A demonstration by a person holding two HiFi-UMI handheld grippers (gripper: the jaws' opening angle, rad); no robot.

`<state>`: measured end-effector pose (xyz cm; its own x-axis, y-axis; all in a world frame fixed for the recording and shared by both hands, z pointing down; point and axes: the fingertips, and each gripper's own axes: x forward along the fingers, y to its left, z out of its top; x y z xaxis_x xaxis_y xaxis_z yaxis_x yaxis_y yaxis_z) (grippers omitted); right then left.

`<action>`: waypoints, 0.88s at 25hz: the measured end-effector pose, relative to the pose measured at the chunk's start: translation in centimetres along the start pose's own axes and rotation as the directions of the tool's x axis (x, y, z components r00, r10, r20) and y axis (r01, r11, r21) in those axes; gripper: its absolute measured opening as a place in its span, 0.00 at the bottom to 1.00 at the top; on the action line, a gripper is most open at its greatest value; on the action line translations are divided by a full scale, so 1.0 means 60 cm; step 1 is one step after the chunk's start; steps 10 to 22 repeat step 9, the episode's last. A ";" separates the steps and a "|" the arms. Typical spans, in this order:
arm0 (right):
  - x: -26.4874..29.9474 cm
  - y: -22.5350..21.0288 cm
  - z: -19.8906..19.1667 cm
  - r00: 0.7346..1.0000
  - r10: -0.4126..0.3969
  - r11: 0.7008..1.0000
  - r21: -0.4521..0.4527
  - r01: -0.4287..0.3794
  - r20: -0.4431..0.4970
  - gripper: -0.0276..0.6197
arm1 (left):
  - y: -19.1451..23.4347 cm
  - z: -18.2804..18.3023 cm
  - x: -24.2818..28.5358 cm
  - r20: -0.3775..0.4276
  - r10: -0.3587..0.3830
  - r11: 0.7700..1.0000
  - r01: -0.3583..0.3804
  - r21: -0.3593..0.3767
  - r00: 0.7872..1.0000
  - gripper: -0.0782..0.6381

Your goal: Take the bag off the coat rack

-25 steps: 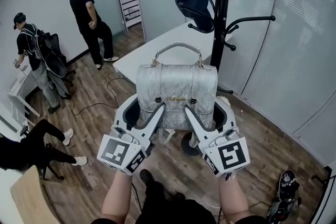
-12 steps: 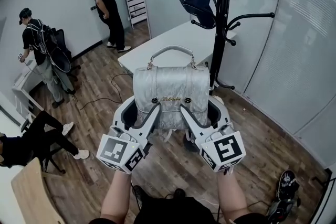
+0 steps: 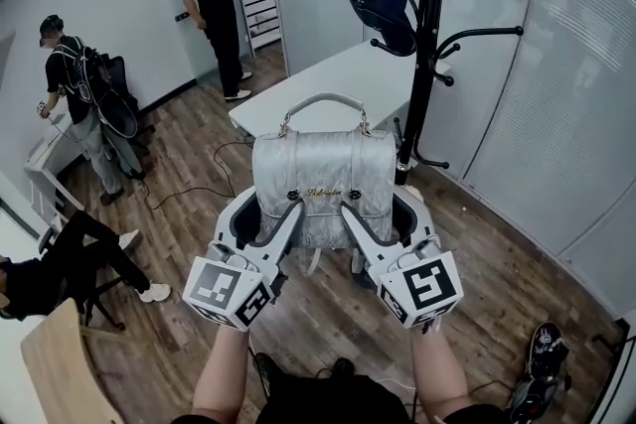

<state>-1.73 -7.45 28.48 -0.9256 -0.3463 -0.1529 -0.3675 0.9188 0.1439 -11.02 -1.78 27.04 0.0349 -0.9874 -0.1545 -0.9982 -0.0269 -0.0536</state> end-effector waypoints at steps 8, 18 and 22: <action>0.000 -0.002 0.005 1.000 -0.013 1.000 -0.016 0.013 -0.005 0.44 | 0.002 0.002 0.003 0.000 -0.015 1.000 0.015 -0.021 1.000 0.46; 0.000 -0.002 0.005 1.000 -0.014 1.000 -0.019 0.014 -0.007 0.44 | 0.002 0.002 0.004 0.001 -0.015 1.000 0.016 -0.024 1.000 0.46; 0.000 -0.002 0.005 1.000 -0.014 1.000 -0.019 0.014 -0.007 0.44 | 0.002 0.002 0.004 0.001 -0.015 1.000 0.016 -0.024 1.000 0.46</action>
